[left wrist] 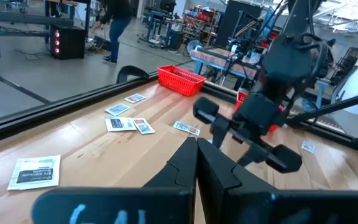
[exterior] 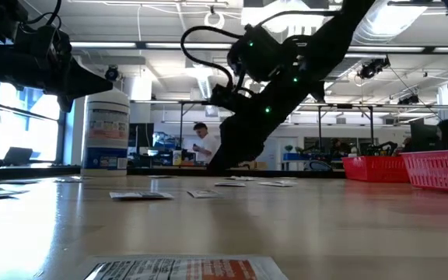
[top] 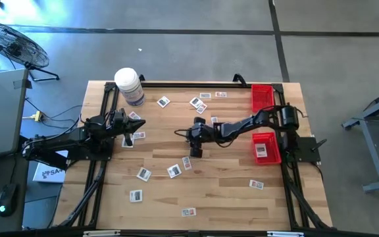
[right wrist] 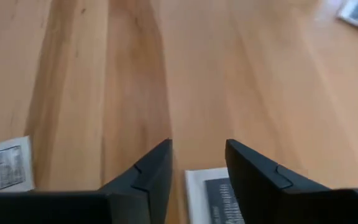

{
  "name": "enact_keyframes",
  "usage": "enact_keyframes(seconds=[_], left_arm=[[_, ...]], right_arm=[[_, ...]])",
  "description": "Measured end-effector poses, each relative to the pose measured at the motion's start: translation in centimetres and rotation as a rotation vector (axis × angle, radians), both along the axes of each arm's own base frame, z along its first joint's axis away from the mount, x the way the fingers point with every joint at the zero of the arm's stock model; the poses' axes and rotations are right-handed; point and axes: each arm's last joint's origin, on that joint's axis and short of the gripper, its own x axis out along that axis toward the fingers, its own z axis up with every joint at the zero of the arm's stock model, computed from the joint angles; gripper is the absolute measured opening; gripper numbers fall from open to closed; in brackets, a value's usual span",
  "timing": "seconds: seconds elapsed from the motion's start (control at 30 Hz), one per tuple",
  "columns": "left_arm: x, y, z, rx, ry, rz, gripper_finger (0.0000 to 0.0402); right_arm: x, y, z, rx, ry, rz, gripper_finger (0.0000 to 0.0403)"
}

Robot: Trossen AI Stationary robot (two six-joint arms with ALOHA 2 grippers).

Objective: Pick & Place First Aid Supplies
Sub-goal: Put the towelette pack into the bottom basket

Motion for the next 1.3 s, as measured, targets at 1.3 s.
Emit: enact_keyframes(seconds=[1.3], left_arm=[[0.0, 0.0, 0.0, 0.0, 0.0, 0.0, 0.0001]], right_arm=[[-1.3, -1.3, 0.0, -0.022, 0.126, -0.12, 0.0124]])
